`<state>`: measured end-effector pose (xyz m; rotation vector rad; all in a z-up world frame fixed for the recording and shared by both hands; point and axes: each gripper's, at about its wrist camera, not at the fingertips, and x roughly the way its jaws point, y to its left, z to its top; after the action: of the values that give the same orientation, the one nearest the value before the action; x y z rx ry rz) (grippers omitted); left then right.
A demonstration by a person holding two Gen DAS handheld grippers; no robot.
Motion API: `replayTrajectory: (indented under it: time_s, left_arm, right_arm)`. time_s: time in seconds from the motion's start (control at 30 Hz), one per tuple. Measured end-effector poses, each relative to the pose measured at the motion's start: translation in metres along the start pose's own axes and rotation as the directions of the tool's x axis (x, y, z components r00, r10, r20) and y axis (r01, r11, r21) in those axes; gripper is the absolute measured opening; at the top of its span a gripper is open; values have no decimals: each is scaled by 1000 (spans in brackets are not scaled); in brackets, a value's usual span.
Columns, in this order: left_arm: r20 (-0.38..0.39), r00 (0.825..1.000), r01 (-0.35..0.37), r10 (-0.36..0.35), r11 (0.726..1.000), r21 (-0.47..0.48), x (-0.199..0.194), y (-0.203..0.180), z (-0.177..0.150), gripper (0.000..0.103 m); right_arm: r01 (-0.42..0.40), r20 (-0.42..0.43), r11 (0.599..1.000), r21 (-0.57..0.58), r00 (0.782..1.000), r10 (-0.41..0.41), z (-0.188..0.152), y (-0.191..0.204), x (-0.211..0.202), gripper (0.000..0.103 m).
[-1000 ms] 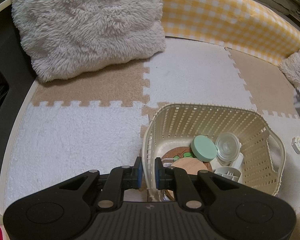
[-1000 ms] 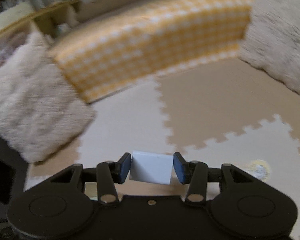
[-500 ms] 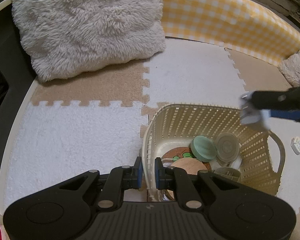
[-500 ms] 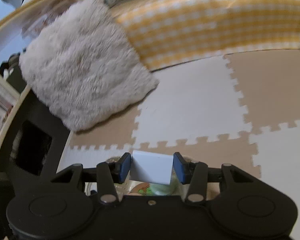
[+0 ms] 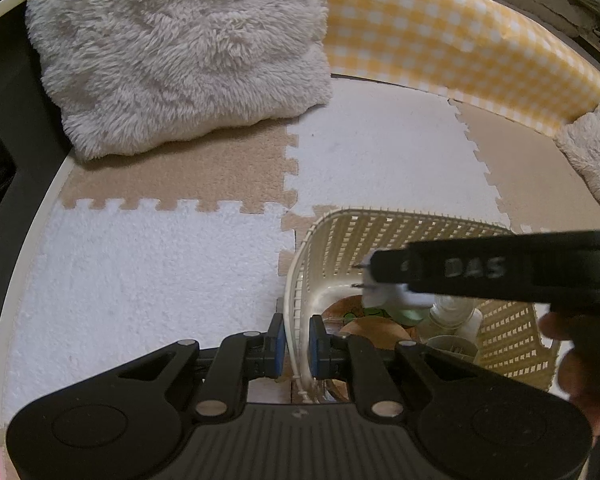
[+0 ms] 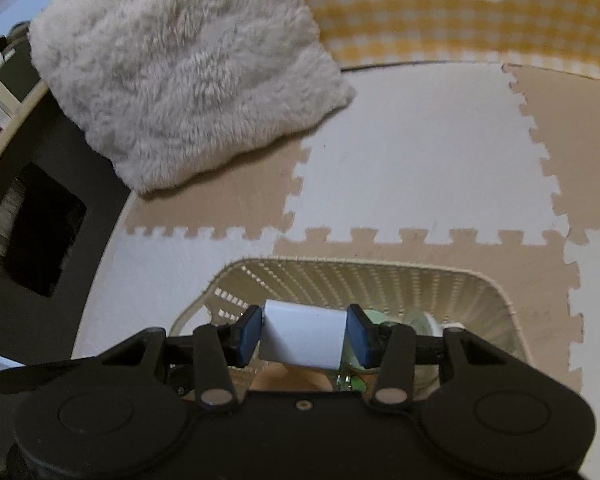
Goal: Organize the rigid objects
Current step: 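Lift the white charger with the right gripper and carry it over the basket, then lower the white charger into the basket and open the right gripper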
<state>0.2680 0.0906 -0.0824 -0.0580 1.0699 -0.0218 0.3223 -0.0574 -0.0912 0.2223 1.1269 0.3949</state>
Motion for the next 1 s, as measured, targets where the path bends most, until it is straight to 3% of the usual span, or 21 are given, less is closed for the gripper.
replayTrajectory:
  time_s: [0.37, 1.0]
  left_arm:
    - [-1, 1000, 6, -6, 1000, -5, 1, 1, 0, 11]
    - [-1, 1000, 5, -5, 1000, -3, 0, 2, 0, 12]
  right_arm:
    - [-3, -33, 1000, 18, 999, 3, 2, 11, 17, 48]
    - [13, -47, 1000, 16, 999, -12, -3, 5, 7, 61]
